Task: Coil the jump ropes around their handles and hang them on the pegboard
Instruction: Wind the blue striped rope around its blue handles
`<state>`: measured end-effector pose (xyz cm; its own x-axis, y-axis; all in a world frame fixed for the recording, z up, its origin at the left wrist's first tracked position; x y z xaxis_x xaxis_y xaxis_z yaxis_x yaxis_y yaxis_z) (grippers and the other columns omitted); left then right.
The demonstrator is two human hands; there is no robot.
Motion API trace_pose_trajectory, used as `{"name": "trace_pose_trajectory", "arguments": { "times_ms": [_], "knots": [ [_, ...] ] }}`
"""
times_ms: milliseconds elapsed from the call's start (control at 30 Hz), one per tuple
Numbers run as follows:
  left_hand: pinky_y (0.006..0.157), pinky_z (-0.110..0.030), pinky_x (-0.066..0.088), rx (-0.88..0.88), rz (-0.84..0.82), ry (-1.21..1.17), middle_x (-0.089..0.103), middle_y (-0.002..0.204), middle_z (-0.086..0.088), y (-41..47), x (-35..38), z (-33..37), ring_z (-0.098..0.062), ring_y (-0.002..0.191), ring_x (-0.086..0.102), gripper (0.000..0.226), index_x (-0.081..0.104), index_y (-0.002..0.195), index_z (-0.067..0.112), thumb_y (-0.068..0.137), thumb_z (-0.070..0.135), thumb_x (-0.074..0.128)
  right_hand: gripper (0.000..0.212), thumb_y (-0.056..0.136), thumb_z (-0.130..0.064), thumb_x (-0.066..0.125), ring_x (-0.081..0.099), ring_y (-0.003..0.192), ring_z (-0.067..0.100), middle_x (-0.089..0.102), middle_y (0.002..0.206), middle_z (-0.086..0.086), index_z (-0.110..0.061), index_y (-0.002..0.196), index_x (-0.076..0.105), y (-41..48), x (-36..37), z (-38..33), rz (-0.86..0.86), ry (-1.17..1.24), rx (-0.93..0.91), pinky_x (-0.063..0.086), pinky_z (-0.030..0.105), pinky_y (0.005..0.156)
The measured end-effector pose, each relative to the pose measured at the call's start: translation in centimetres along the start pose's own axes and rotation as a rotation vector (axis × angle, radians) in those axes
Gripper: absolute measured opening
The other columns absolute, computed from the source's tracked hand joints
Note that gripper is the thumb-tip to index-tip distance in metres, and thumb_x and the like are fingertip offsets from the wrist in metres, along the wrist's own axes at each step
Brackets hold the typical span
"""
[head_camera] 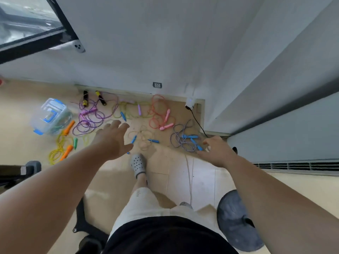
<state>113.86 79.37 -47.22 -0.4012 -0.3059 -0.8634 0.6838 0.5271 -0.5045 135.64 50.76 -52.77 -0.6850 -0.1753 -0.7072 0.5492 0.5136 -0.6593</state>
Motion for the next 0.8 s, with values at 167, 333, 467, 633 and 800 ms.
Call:
{"name": "trace_pose_trajectory", "arguments": {
  "times_ms": [167, 333, 467, 633, 800],
  "knots": [
    [0.101, -0.048, 0.044, 0.033, -0.068, -0.093, 0.037, 0.154, -0.006, 11.1, -2.0, -3.7, -0.033, 0.136, 0.042, 0.078, 0.036, 0.152, 0.024, 0.087, 0.056, 0.066, 0.056, 0.085, -0.064, 0.065, 0.056, 0.098, 0.018, 0.045, 0.133, 0.002, -0.028, 0.128, 0.061, 6.4, -0.6, -0.7, -0.033, 0.125, 0.160, 0.050, 0.033, 0.079],
    [0.098, -0.049, 0.048, 0.032, -0.134, -0.086, 0.041, 0.150, -0.007, 20.2, -2.1, -5.5, -0.033, 0.134, 0.043, 0.074, 0.039, 0.150, 0.024, 0.087, 0.054, 0.066, 0.057, 0.084, -0.063, 0.065, 0.057, 0.104, 0.020, 0.045, 0.130, 0.001, -0.027, 0.128, 0.060, 13.5, -0.7, -2.5, -0.058, 0.175, 0.214, 0.051, 0.035, 0.088],
    [0.097, -0.045, 0.046, 0.086, -0.198, -0.106, 0.041, 0.149, -0.005, 26.8, 1.5, -2.7, -0.032, 0.133, 0.044, 0.073, 0.039, 0.150, 0.024, 0.088, 0.053, 0.066, 0.056, 0.090, -0.054, 0.064, 0.053, 0.122, 0.022, 0.047, 0.135, 0.004, -0.020, 0.134, 0.058, 20.8, 1.3, -2.3, -0.105, 0.180, 0.189, 0.041, 0.029, 0.091],
    [0.100, -0.042, 0.045, 0.187, -0.278, -0.152, 0.045, 0.144, -0.006, 36.5, 11.0, 3.3, -0.033, 0.132, 0.046, 0.073, 0.036, 0.151, 0.025, 0.088, 0.049, 0.066, 0.066, 0.089, -0.059, 0.065, 0.049, 0.128, 0.023, 0.044, 0.144, 0.006, -0.019, 0.141, 0.054, 32.3, 7.8, 1.2, -0.145, 0.227, 0.211, 0.043, 0.040, 0.108],
    [0.099, -0.045, 0.047, 0.296, -0.373, -0.074, 0.042, 0.144, -0.007, 45.6, 23.1, 8.9, -0.033, 0.130, 0.047, 0.078, 0.031, 0.153, 0.025, 0.088, 0.050, 0.065, 0.066, 0.085, -0.064, 0.061, 0.056, 0.122, 0.023, 0.047, 0.144, 0.002, -0.026, 0.138, 0.055, 42.9, 17.5, 7.3, -0.215, 0.228, 0.290, 0.048, 0.045, 0.103]
  ]
}}
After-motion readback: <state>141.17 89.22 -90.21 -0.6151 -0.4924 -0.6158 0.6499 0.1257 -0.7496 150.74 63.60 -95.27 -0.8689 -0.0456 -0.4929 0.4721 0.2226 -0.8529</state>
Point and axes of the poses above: each hand's wrist, its own y-axis towards the middle knuckle, its own x-axis out of the palm, z = x × y, the point moved 8 cm from there along y, towards the middle knuckle
